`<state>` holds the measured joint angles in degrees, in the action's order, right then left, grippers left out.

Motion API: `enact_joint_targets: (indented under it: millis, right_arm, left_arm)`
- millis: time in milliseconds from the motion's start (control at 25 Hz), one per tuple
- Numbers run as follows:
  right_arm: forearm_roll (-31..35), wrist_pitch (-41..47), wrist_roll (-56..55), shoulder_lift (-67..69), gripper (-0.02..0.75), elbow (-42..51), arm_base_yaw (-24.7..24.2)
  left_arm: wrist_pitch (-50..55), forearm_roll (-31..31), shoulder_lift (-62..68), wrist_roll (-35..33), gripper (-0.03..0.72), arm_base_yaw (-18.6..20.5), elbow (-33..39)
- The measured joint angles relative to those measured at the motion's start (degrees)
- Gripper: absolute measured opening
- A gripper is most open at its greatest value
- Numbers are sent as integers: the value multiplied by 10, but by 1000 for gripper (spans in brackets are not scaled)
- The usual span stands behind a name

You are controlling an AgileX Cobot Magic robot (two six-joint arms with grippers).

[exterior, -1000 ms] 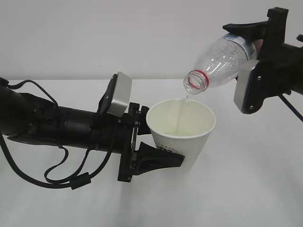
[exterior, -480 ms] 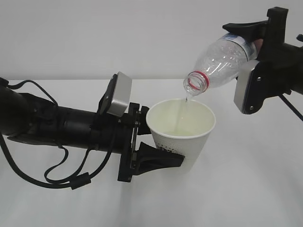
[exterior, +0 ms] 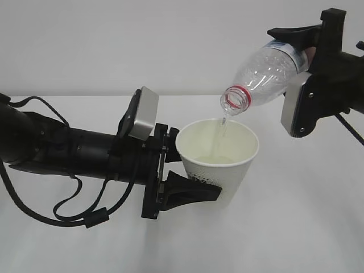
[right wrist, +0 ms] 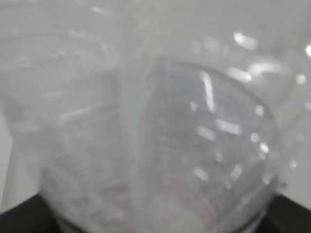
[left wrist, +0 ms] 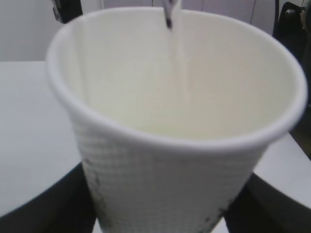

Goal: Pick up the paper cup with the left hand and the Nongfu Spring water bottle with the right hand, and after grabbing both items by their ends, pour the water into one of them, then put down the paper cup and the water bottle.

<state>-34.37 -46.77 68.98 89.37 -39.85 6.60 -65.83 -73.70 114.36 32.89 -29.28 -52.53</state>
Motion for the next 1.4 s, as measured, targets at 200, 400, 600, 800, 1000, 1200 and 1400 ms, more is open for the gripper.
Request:
enact_joint_targets:
  millis: [200,400,600,800,1000,1200,1400]
  right_arm:
    - [0,0,1,0,503,0,0]
    - [0,0,2,0,503,0,0]
    - [0,0,2,0,503,0,0]
    - [0,0,3,0,503,0,0]
    - [0,0,3,0,503,0,0]
    - [0,0,3,0,503,0,0]
    - [0,-1,3,0,503,0,0]
  left_arm:
    - [0,0,0,0,524,0,0]
    - [0,0,0,0,523,0,0]
    - [1,0,0,0,522,0,0]
    - [4,0,0,0,522,0,0]
    - [4,0,0,0,522,0,0]
    - [5,0,0,0,522,0,0]
    - [5,0,0,0,522,0,0]
